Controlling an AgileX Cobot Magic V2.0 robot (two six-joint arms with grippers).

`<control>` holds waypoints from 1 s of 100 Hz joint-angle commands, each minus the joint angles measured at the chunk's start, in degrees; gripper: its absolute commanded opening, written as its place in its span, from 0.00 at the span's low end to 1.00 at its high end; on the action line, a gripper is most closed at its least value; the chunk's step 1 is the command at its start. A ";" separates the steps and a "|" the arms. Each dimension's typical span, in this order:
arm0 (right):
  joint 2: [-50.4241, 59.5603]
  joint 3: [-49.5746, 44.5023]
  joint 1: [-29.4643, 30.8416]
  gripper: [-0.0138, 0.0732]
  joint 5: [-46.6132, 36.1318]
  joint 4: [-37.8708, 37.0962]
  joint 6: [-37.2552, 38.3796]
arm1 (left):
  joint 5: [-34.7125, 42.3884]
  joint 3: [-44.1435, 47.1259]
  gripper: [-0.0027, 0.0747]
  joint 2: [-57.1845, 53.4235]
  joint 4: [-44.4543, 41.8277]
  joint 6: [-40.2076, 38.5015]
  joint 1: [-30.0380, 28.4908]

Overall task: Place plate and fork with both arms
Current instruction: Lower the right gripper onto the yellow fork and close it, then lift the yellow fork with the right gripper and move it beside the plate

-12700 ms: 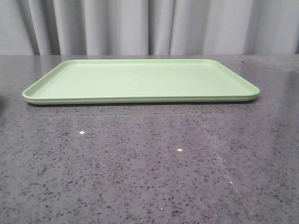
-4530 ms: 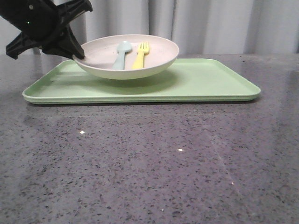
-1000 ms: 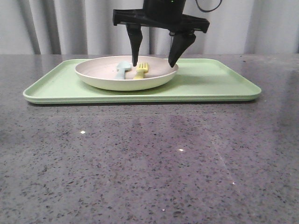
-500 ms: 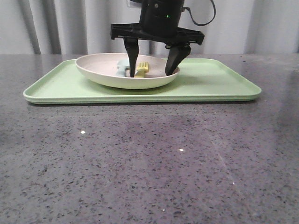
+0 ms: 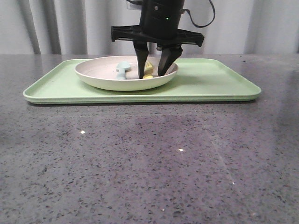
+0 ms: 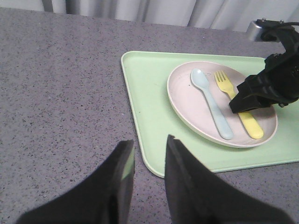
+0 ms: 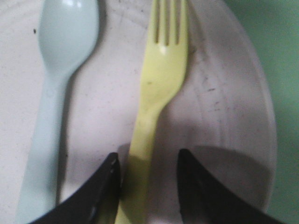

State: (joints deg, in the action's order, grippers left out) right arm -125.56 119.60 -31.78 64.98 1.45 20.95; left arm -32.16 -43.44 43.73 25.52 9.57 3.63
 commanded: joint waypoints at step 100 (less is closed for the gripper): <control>11.86 1.54 3.70 0.27 4.40 -0.05 -0.12 | 3.60 -1.64 0.25 -0.36 0.94 -0.37 -0.18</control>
State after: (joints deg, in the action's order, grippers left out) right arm -118.70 119.60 -29.92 68.95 2.39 20.99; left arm -32.16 -43.44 43.73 25.52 9.57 3.63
